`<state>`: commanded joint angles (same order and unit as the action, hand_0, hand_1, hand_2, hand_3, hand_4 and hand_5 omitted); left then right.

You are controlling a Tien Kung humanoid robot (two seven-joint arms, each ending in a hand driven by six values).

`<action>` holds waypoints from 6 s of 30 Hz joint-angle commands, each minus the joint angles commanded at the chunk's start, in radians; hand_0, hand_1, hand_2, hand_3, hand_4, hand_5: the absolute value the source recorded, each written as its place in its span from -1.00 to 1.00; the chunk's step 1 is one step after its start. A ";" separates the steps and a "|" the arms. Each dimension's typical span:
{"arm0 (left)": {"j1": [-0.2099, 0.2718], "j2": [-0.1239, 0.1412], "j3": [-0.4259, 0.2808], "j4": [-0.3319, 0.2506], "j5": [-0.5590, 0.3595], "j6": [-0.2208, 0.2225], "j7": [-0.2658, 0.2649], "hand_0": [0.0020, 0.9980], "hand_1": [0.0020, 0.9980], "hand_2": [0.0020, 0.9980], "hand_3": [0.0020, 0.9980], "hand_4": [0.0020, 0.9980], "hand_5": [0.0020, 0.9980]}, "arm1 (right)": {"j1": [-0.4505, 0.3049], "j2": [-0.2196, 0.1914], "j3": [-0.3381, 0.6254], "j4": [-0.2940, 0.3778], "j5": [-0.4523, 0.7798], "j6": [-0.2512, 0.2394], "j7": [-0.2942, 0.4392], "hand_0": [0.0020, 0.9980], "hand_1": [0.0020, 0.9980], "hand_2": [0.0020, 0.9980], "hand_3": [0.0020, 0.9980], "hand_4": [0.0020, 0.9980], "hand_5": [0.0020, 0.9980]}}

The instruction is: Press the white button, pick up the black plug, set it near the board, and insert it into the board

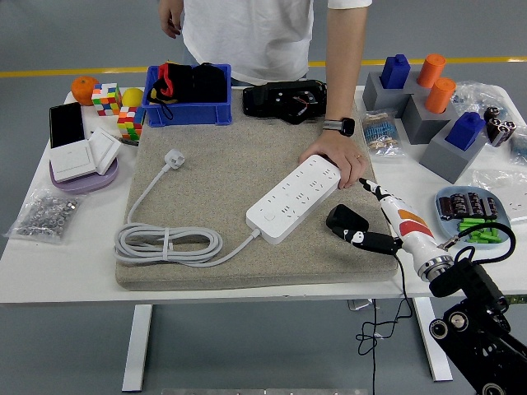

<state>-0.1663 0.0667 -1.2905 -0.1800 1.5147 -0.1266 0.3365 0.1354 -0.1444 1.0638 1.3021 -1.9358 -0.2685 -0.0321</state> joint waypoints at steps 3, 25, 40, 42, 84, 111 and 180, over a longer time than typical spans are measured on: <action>0.000 -0.001 0.000 0.000 -0.001 0.000 0.000 0.37 0.35 0.32 0.38 0.14 -0.63 | 0.002 0.003 -0.004 -0.022 0.004 -0.010 0.017 0.83 0.72 0.65 0.76 1.00 -0.08; 0.001 -0.005 -0.004 0.000 -0.006 0.002 0.000 0.37 0.35 0.32 0.38 0.15 -0.63 | 0.050 0.034 -0.074 -0.128 0.030 -0.083 0.092 0.59 0.45 0.36 0.55 1.00 -0.42; 0.001 -0.005 -0.004 0.000 -0.009 0.003 0.000 0.37 0.35 0.32 0.38 0.15 -0.63 | 0.062 0.035 -0.071 -0.158 0.037 -0.119 0.123 0.22 0.18 0.14 0.29 0.88 -0.77; 0.000 -0.006 -0.005 0.000 -0.008 0.003 0.000 0.37 0.35 0.32 0.38 0.15 -0.63 | 0.063 0.034 -0.070 -0.159 0.041 -0.120 0.126 0.22 0.18 0.14 0.29 0.88 -0.77; 0.001 -0.006 -0.004 0.000 -0.012 0.004 0.000 0.37 0.35 0.32 0.38 0.15 -0.63 | 0.092 0.027 -0.085 -0.154 0.085 -0.176 0.170 -0.18 -0.28 -0.24 0.06 0.52 -1.00; 0.000 -0.002 0.000 0.000 -0.015 0.002 0.002 0.37 0.35 0.32 0.37 0.15 -0.64 | 0.262 0.112 -0.096 -0.293 0.107 -0.186 0.187 -0.21 -0.29 -0.26 0.05 0.56 -1.00; 0.006 0.006 0.008 0.000 -0.004 -0.002 0.002 0.37 0.35 0.32 0.38 0.14 -0.61 | 0.376 0.144 -0.162 -0.482 0.123 -0.204 0.186 -0.23 -0.31 -0.28 0.03 0.59 -1.00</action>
<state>-0.1606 0.0724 -1.2825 -0.1800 1.5105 -0.1285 0.3385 0.5115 0.0000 0.9013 0.8201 -1.8126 -0.4728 0.1540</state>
